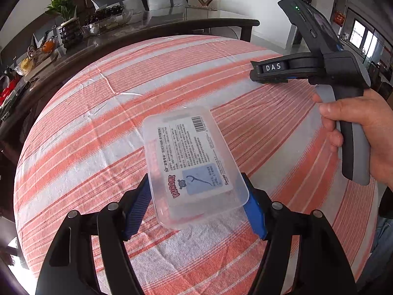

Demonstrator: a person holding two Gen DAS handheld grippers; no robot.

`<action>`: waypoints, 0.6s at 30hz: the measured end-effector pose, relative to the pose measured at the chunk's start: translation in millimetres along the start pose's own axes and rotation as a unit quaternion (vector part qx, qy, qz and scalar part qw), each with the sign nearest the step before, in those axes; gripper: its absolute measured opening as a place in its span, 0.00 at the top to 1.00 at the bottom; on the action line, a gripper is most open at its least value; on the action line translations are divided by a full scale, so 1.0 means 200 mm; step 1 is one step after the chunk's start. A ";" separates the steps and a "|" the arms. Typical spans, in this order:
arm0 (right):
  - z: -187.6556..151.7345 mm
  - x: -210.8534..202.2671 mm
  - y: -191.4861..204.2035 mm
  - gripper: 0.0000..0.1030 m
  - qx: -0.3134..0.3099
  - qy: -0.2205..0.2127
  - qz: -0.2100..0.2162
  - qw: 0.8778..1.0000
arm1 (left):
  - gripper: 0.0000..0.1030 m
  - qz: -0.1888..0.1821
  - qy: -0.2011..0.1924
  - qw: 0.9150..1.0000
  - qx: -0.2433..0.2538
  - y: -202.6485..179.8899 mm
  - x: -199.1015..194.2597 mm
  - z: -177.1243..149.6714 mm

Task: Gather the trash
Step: 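Grasp the clear plastic box with the left tool while the right tool grasps the green packet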

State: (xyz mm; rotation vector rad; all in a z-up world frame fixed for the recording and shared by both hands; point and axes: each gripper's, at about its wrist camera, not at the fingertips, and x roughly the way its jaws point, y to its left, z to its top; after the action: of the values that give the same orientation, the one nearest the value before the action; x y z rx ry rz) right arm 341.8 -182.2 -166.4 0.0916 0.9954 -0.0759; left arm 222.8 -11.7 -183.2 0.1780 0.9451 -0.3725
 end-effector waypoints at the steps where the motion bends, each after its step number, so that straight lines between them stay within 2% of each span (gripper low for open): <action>1: -0.03 -0.02 -0.01 0.48 -0.006 -0.008 0.011 1.000 | 0.33 -0.003 -0.001 1.000 -0.003 0.01 0.00 0.00; 4: -0.15 -0.11 0.01 0.48 -0.062 -0.015 0.061 0.996 | 0.33 -0.009 -0.004 1.000 -0.011 0.02 -0.02 -0.02; 7: -0.34 -0.24 0.08 0.48 -0.139 -0.014 0.106 0.985 | 0.29 -0.015 -0.005 1.000 -0.017 0.03 -0.04 -0.05; 9: -0.47 -0.33 0.10 0.48 -0.174 -0.012 0.123 0.977 | 0.15 -0.014 -0.005 1.000 -0.025 0.04 -0.05 -0.07; 11: -0.55 -0.39 0.10 0.48 -0.191 -0.014 0.121 0.974 | 0.12 -0.008 -0.004 1.000 -0.029 0.04 -0.05 -0.09; 13: -0.59 -0.41 0.10 0.42 -0.193 -0.017 0.109 0.975 | 0.11 0.002 -0.004 1.000 -0.025 0.04 -0.05 -0.09; 15: -0.58 -0.40 0.09 0.29 -0.185 -0.016 0.096 0.978 | 0.06 0.017 0.004 1.000 -0.024 0.03 -0.03 -0.09; 18: -0.56 -0.36 0.05 0.21 -0.155 -0.002 0.101 0.983 | 0.04 0.026 0.009 0.999 -0.022 0.02 -0.02 -0.08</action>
State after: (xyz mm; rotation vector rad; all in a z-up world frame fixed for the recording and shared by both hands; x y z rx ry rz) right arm 210.3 -159.1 -165.0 -0.0927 0.9793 0.2639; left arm 209.5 -0.9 -189.3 0.1658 0.9638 -0.3027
